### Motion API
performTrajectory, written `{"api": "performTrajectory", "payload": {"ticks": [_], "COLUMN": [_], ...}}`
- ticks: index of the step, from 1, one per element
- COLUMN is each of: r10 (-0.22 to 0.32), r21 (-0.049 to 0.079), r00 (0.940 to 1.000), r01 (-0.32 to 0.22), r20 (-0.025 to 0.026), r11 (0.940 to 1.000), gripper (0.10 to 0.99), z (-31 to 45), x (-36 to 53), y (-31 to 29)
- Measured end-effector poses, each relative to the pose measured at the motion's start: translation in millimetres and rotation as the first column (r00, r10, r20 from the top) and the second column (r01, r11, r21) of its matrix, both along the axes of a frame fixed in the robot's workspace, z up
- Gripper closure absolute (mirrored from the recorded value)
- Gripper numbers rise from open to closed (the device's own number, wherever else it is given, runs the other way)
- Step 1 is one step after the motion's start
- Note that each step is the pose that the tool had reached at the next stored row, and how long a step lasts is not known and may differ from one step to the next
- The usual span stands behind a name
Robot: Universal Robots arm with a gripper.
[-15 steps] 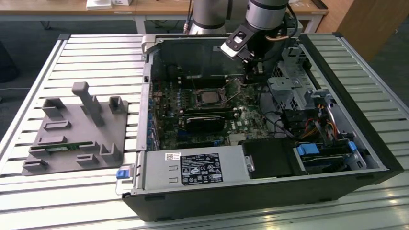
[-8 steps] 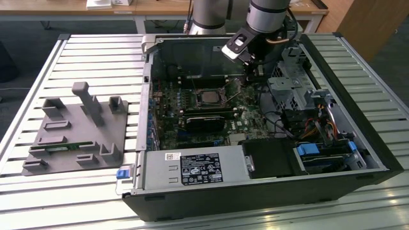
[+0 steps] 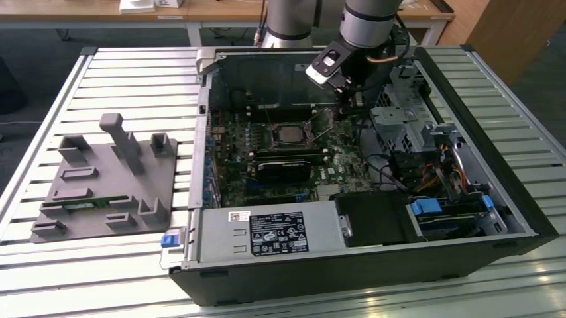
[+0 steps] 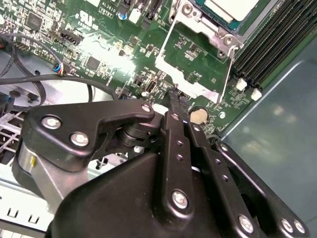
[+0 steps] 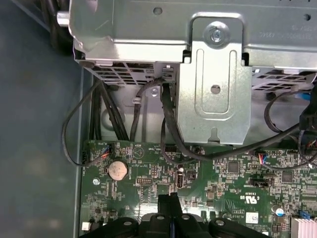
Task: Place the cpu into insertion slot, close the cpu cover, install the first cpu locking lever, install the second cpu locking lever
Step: 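Close the cpu cover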
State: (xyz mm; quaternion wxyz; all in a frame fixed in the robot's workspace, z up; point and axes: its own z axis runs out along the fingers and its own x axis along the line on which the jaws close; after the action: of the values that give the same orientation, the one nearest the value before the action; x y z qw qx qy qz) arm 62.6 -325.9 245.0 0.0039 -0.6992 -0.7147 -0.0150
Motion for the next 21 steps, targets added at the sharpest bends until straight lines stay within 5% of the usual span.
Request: {"api": "performTrajectory", "payload": {"ticks": [21], "r10": [0.000], "r21": [0.000], "r00": [1.0000], "r01": [0.000], "r20": [0.0000], "r11": [1.0000], "gripper": [0.980], "z": [-0.5], "x": [-29.7], "y": [0.0]}}
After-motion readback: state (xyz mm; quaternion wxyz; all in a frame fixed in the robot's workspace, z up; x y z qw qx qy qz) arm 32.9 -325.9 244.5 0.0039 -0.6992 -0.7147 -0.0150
